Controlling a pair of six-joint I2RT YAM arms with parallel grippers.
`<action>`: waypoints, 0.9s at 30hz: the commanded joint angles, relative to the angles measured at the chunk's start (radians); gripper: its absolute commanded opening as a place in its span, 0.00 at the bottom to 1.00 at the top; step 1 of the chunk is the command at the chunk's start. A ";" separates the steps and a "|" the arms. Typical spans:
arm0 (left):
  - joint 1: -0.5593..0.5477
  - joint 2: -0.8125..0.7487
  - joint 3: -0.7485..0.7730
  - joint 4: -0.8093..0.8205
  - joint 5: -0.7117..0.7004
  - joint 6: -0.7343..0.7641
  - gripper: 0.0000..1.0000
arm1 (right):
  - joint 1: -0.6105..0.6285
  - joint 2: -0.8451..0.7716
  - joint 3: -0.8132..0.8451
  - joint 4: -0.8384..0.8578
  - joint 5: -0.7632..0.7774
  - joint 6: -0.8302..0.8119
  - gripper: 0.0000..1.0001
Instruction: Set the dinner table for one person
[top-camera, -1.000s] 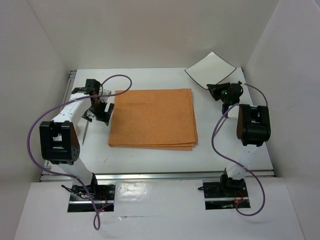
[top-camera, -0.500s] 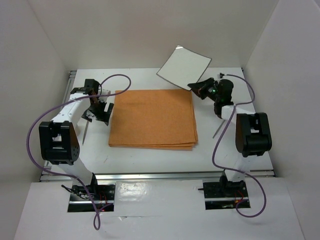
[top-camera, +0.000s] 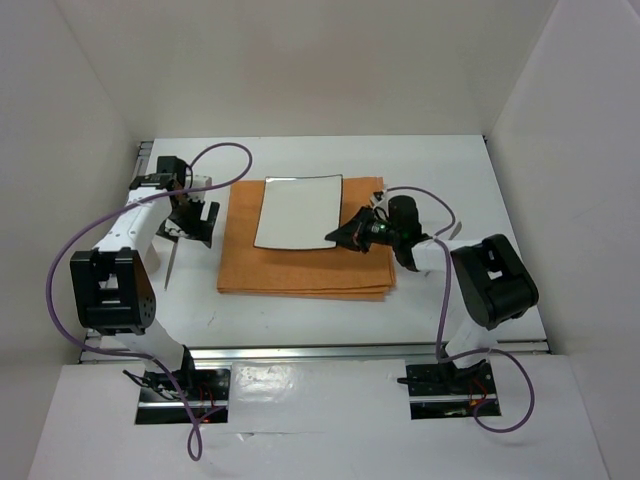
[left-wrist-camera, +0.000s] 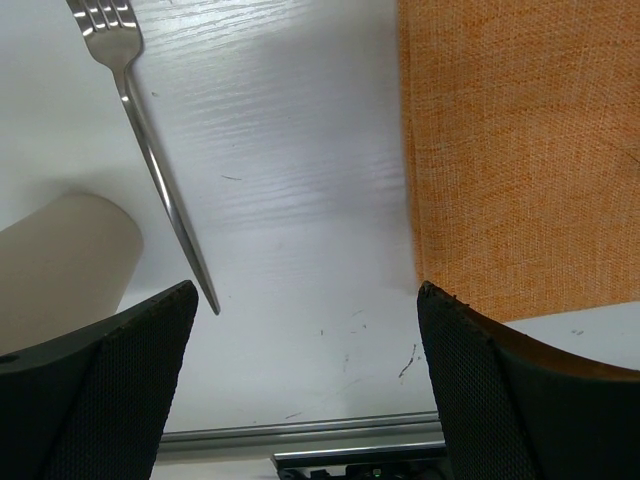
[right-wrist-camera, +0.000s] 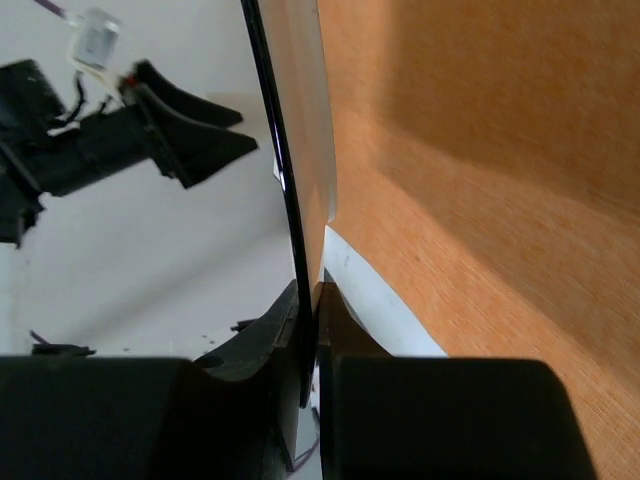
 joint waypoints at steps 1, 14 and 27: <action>0.002 -0.042 0.011 -0.007 0.030 0.018 0.96 | -0.002 -0.036 -0.009 0.241 -0.034 0.010 0.00; 0.012 -0.042 0.002 0.003 0.030 0.018 0.96 | -0.022 0.154 -0.037 0.368 -0.247 0.039 0.00; 0.012 -0.042 -0.007 0.003 0.039 0.028 0.96 | -0.097 0.276 -0.017 0.155 -0.317 -0.087 0.00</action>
